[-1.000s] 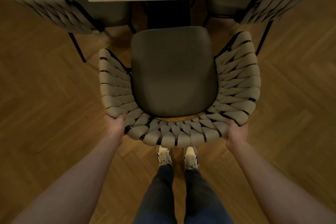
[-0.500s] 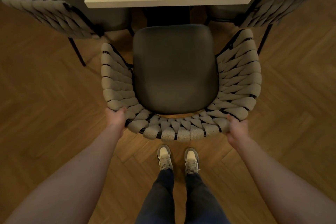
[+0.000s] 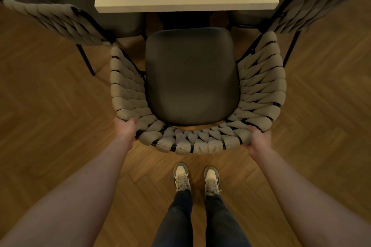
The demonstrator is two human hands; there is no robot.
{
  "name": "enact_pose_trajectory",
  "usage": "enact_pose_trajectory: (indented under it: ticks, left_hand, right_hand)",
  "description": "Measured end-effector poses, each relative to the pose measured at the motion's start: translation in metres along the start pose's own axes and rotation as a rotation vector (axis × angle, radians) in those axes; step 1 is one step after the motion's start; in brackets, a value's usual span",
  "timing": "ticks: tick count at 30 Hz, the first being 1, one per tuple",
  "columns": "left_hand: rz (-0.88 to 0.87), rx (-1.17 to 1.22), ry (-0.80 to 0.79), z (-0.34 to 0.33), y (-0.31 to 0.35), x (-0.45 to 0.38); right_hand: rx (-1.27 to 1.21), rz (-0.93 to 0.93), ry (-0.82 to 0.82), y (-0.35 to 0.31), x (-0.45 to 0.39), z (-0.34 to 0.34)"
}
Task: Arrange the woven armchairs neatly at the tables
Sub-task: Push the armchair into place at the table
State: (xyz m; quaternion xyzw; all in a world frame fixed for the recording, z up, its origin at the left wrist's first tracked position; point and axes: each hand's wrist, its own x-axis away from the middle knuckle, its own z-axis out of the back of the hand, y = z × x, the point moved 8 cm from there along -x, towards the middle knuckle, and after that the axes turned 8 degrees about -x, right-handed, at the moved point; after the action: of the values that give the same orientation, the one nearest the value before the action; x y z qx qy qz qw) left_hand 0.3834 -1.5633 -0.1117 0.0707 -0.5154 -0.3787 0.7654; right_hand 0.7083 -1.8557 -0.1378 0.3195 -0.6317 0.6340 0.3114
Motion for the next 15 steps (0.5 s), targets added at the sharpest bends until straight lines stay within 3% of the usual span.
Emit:
enact_pose_trajectory:
  ticks: [15]
  left_hand:
    - [-0.038,-0.067,-0.051,0.011,0.002,-0.001]
  right_hand:
    - [0.053,0.007,0.037,0.017,0.014,0.004]
